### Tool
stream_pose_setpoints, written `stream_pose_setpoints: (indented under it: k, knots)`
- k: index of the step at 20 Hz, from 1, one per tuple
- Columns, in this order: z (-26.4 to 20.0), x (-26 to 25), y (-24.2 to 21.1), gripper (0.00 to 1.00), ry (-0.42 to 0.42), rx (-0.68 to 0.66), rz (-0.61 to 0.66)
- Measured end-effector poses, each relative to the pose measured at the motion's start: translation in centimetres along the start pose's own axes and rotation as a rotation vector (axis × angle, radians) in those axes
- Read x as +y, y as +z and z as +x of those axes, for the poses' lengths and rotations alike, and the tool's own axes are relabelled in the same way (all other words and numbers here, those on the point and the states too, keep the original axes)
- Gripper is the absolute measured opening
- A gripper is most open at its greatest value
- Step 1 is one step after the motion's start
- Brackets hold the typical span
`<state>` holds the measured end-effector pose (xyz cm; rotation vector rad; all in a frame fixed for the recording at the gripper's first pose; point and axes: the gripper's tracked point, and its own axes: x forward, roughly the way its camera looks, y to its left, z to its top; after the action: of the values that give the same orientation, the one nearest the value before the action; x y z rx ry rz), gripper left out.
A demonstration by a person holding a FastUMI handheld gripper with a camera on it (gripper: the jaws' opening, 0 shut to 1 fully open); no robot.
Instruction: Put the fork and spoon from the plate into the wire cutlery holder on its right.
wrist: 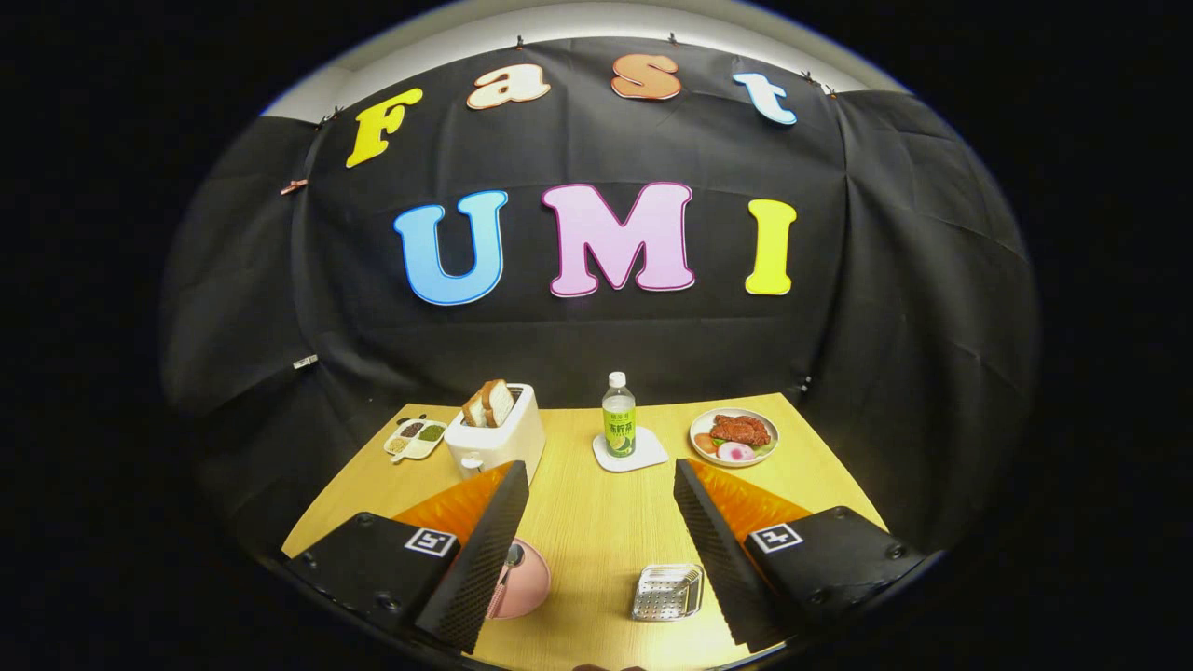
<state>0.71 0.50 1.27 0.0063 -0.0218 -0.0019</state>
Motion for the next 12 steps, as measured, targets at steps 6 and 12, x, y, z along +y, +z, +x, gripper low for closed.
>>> stream_pose_setpoints:
  k: [6, 12]
  knots:
    - [0.6, 2.5, -3.1, 0.98, 0.032, 0.093, 0.016]
    - [2.0, 5.1, -5.3, 0.98, 0.064, 0.147, -0.017]
